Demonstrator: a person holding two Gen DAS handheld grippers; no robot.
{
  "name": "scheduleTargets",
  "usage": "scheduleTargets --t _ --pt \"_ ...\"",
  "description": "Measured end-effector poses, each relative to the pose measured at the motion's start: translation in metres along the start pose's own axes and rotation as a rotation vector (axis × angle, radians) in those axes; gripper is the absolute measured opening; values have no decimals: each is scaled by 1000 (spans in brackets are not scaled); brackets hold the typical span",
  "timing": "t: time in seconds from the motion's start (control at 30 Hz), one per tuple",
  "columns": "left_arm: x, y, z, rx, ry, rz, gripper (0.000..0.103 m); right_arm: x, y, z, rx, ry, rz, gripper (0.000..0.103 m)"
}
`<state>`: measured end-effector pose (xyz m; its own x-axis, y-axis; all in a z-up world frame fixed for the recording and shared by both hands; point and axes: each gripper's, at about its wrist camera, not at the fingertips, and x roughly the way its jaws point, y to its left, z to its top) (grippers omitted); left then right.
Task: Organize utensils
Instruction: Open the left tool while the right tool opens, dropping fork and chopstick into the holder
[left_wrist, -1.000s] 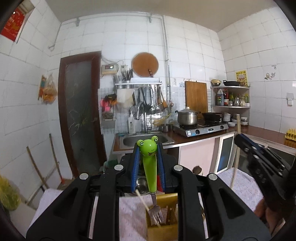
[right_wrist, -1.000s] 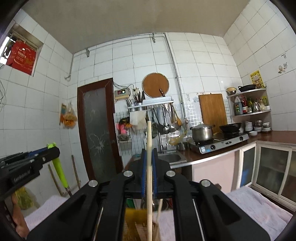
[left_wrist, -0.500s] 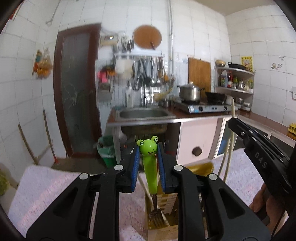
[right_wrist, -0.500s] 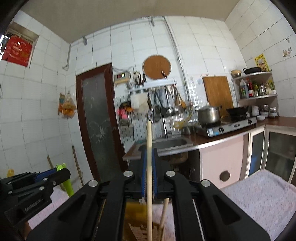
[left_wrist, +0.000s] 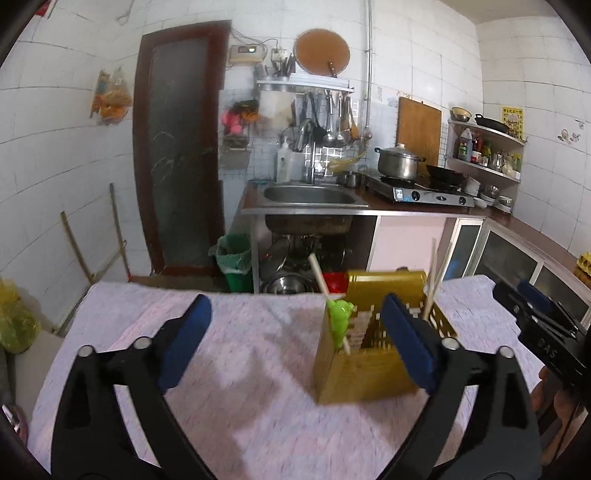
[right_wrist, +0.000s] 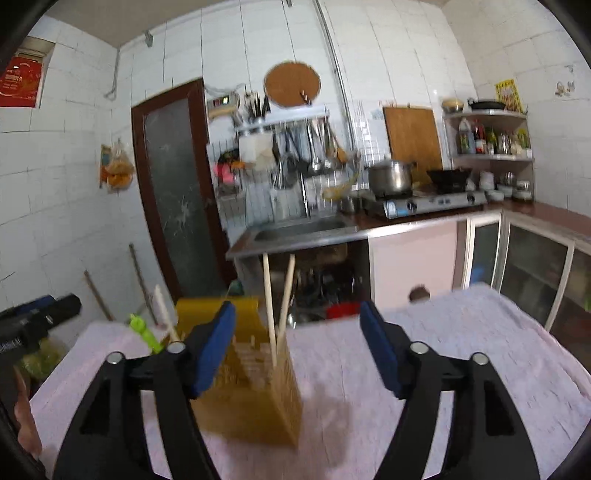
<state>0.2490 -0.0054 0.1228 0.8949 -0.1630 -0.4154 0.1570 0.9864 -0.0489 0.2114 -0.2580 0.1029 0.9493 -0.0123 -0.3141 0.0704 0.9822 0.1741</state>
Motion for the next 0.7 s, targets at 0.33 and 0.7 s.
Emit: scheduleTargets --t 0.33,0.7 --pt "-45 15 -71 -22 117 43 98 -52 3 -71 -22 202 -43 77" --pt "-36 -5 -150 36 243 79 98 -55 2 -145 22 338 -64 77"
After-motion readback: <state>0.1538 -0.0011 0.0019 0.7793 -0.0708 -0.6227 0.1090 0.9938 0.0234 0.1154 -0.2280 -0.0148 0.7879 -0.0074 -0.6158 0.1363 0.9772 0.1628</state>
